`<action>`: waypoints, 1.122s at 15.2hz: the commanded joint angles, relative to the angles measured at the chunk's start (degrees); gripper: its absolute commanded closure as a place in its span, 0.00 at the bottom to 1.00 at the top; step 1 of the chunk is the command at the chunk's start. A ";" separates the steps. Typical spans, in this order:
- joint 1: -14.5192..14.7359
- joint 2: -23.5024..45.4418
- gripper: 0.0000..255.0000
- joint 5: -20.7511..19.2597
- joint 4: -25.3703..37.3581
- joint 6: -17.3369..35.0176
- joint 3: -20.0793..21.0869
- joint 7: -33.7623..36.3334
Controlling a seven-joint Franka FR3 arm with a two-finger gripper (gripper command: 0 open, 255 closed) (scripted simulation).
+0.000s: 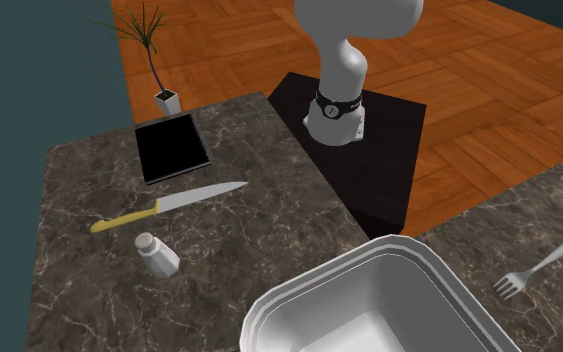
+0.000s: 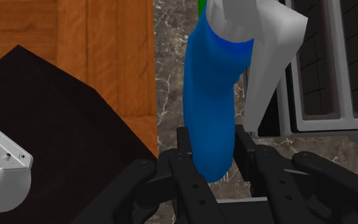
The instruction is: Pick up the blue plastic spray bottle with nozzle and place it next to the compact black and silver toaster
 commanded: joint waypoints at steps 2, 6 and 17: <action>0.09 -0.14 1.00 0.25 -2.20 1.90 0.31 -0.94; 0.23 -0.13 1.00 0.63 -5.10 4.58 0.82 -2.16; 0.59 1.05 1.00 1.78 -12.15 12.23 2.49 -5.37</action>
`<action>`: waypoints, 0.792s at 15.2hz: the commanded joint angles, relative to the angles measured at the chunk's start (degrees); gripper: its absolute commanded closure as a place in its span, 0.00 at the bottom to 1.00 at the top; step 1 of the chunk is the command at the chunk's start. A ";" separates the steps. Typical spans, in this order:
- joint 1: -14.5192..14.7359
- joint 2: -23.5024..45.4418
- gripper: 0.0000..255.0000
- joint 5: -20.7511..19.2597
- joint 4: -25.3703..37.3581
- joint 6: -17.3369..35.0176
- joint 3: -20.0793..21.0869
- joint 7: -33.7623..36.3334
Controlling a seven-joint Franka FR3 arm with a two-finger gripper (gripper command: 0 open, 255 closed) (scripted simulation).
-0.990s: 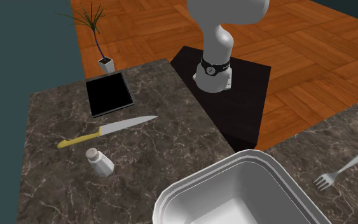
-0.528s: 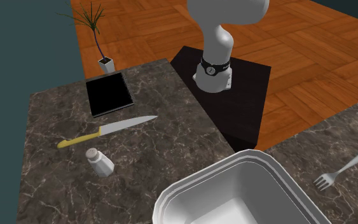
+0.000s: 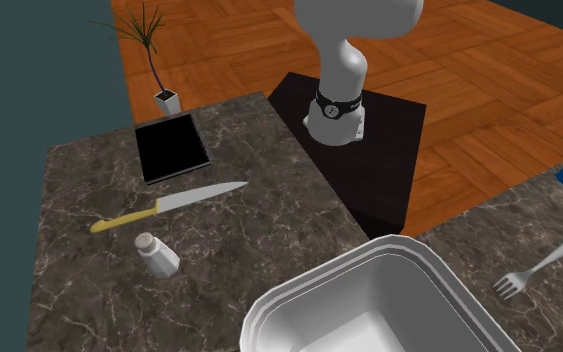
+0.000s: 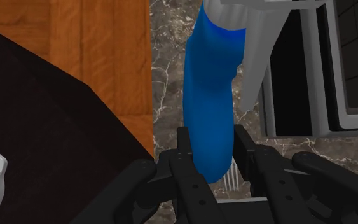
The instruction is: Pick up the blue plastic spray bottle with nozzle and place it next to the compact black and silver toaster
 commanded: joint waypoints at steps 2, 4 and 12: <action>0.14 0.39 1.00 0.42 -1.93 2.21 0.48 -0.89; 0.20 0.86 1.00 0.64 -3.03 3.67 0.82 -1.46; 0.43 3.34 1.00 1.51 -6.98 9.73 2.23 -3.67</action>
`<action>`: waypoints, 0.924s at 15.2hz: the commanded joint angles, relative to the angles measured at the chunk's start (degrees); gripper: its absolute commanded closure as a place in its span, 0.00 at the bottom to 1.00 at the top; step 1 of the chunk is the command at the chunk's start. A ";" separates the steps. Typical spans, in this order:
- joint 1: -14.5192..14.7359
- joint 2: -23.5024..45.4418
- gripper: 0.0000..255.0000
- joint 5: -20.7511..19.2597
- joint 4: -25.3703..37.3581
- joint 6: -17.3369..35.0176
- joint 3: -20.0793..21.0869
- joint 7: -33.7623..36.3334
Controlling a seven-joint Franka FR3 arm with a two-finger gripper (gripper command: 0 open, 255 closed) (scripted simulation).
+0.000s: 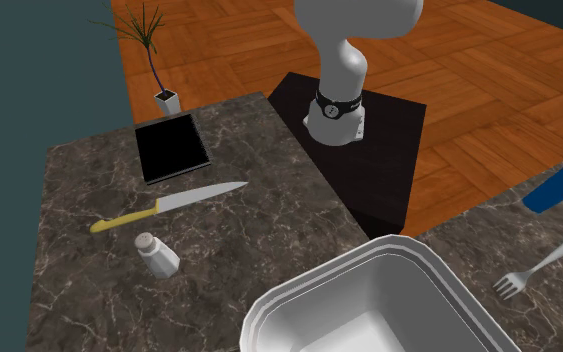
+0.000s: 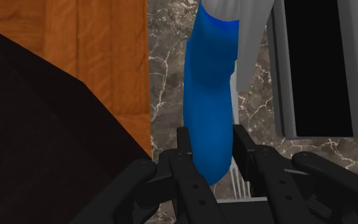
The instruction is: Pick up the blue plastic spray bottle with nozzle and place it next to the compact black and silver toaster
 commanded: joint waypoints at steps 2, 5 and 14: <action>0.06 1.31 1.00 0.28 -1.25 2.46 0.59 -0.81; 0.13 2.61 1.00 0.58 -2.48 4.86 1.13 -1.62; 0.34 7.46 1.00 1.31 -5.53 12.35 2.65 -4.01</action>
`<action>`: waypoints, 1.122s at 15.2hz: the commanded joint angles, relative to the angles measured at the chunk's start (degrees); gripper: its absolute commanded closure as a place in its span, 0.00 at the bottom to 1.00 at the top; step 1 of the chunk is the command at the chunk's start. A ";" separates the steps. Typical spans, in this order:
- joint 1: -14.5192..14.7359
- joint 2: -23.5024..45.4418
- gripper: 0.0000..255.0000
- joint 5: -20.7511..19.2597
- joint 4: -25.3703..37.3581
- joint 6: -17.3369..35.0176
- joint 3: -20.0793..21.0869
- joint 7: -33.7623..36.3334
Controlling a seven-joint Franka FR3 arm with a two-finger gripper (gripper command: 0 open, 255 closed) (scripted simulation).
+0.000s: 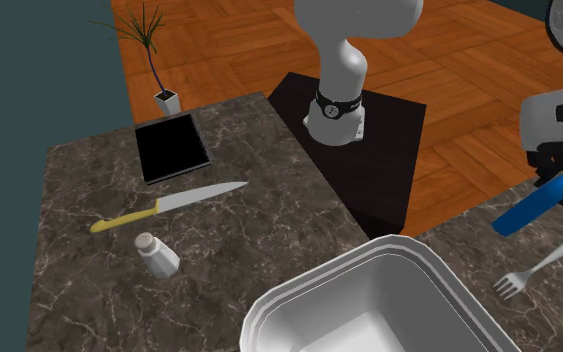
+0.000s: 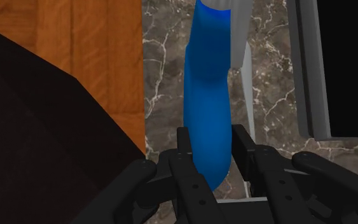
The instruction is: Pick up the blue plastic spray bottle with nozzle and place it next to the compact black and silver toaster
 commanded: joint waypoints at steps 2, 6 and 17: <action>0.05 1.96 1.00 0.13 -0.79 2.64 0.47 -0.78; 0.17 4.71 1.00 0.28 -1.73 6.14 1.01 -1.80; 0.33 5.37 0.00 0.33 -1.89 6.98 1.17 -1.87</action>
